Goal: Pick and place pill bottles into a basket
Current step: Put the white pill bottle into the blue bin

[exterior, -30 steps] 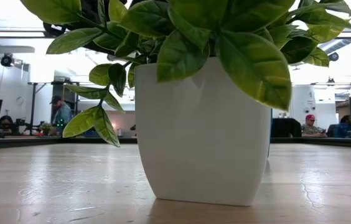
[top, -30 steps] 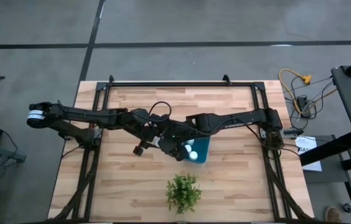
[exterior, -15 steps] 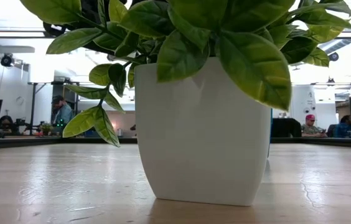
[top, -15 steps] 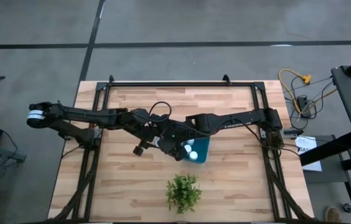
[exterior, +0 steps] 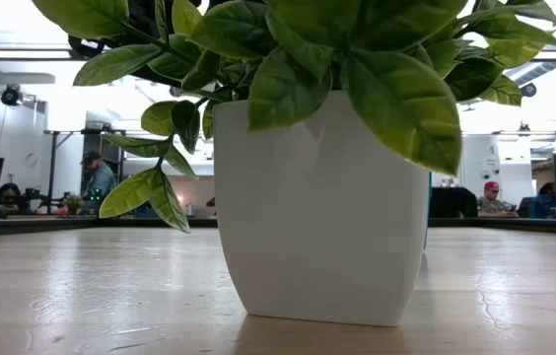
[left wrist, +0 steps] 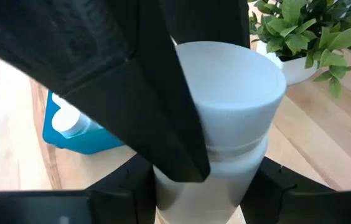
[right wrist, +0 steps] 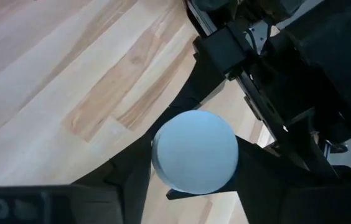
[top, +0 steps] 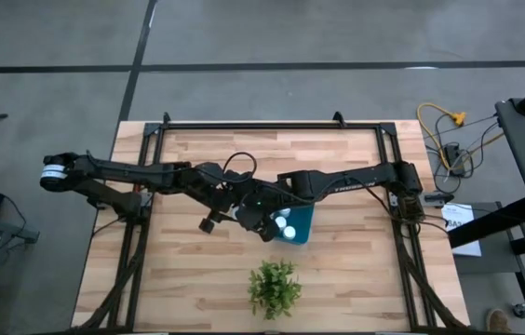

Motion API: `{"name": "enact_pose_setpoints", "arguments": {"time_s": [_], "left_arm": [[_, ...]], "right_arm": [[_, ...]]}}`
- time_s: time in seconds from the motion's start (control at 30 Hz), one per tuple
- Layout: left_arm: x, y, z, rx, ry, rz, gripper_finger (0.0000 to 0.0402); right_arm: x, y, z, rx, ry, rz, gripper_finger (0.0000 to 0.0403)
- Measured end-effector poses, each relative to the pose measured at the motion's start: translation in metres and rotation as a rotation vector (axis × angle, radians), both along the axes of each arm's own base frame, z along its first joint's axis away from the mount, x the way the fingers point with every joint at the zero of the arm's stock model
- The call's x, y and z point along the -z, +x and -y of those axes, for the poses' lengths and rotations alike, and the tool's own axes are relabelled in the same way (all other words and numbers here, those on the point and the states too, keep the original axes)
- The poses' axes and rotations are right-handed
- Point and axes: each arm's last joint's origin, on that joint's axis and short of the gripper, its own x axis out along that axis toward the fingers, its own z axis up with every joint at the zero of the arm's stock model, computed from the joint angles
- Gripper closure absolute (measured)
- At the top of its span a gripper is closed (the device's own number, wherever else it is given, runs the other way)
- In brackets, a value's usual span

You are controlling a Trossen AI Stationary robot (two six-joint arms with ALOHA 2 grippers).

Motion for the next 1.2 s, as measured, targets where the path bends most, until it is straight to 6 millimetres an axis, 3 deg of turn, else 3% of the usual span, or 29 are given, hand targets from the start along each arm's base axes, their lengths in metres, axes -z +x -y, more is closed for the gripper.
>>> {"name": "enact_pose_setpoints", "arguments": {"time_s": [0.17,0.57,1.2], "left_arm": [[0.0010,-0.0002,-0.0001,0.000,0.014,-0.006,0.0247],[0.0007,0.0000,-0.0003,0.008,0.025,0.003,0.0240],[-0.0036,0.0022,-0.0025,-0.072,0.038,0.037,0.0150]], "right_arm": [[0.0022,0.0000,0.0015,0.004,0.011,-0.007,0.0255],[0.0017,0.0000,0.0026,0.012,0.003,-0.005,0.0255],[0.0007,-0.0008,0.0046,0.048,-0.013,-0.014,0.0255]]}}
